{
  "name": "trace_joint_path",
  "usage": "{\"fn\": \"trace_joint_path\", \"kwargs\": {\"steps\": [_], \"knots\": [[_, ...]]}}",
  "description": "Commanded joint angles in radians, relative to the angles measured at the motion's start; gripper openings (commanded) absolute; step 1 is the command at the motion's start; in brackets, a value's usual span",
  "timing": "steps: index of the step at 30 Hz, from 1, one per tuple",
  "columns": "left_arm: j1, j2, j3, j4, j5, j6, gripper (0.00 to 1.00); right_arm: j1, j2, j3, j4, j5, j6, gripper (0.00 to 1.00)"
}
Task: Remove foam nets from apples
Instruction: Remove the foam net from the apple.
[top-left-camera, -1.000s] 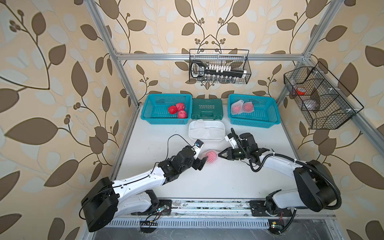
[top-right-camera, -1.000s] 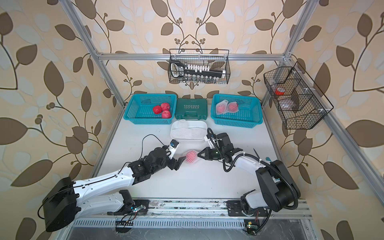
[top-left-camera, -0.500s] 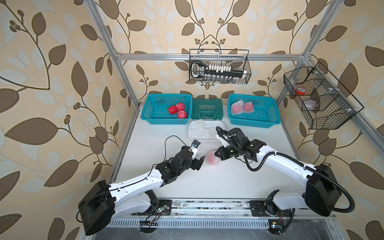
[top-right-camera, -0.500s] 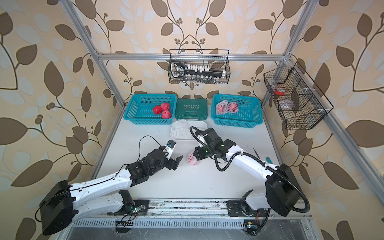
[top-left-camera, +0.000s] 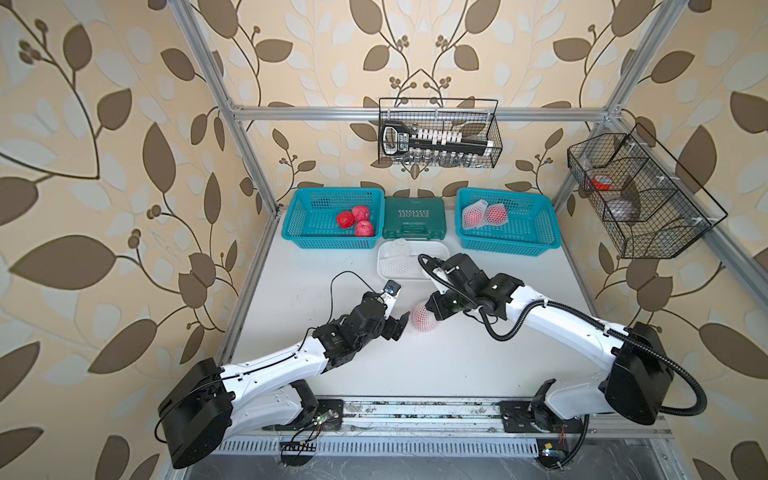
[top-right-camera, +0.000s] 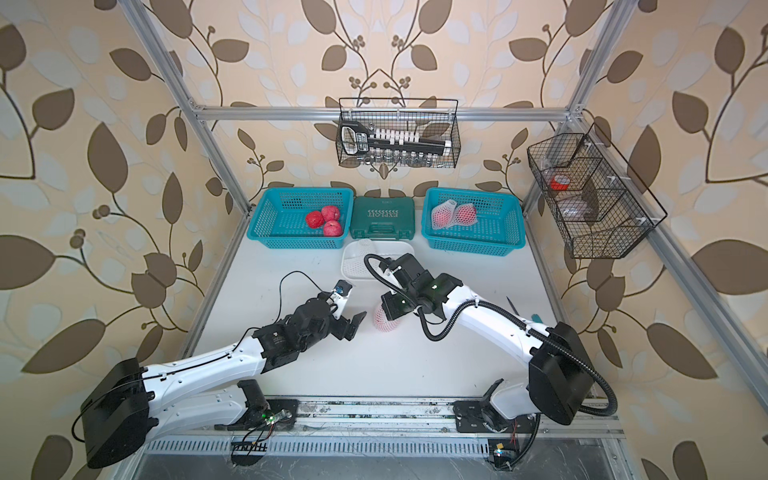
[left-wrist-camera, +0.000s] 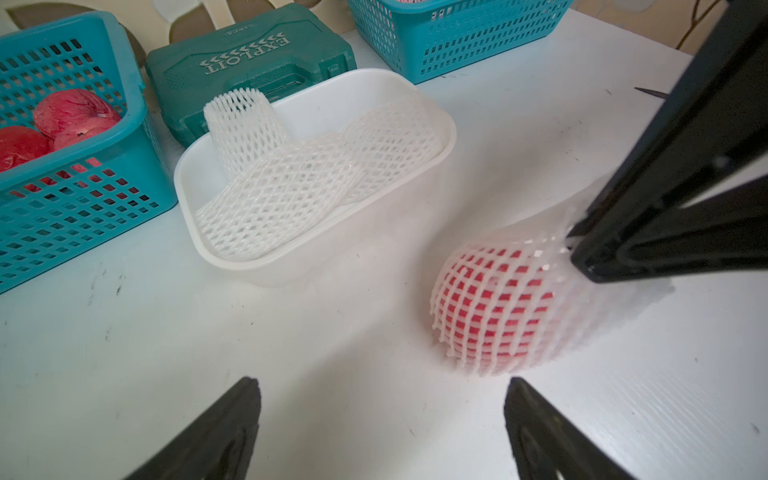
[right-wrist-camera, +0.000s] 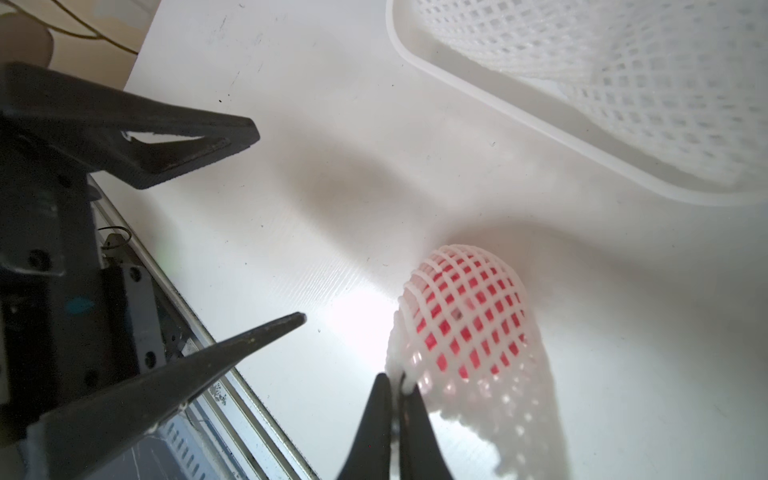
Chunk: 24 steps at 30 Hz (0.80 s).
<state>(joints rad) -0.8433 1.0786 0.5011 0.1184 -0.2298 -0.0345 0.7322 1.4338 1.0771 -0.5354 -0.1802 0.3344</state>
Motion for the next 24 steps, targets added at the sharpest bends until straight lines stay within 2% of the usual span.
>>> {"fn": "trace_joint_path", "kwargs": {"steps": [1, 7, 24], "knots": [[0.009, 0.006, 0.025, 0.005, -0.026, 0.001, 0.94, 0.009, -0.002, 0.032, 0.012, 0.016, -0.016, 0.08], [0.009, 0.030, 0.026, 0.029, -0.029, -0.002, 0.95, 0.015, 0.073, 0.051, -0.001, 0.025, -0.026, 0.10], [0.009, 0.004, 0.035, 0.018, -0.038, -0.011, 0.98, 0.019, -0.012, 0.095, 0.034, -0.003, -0.016, 0.12]]}}
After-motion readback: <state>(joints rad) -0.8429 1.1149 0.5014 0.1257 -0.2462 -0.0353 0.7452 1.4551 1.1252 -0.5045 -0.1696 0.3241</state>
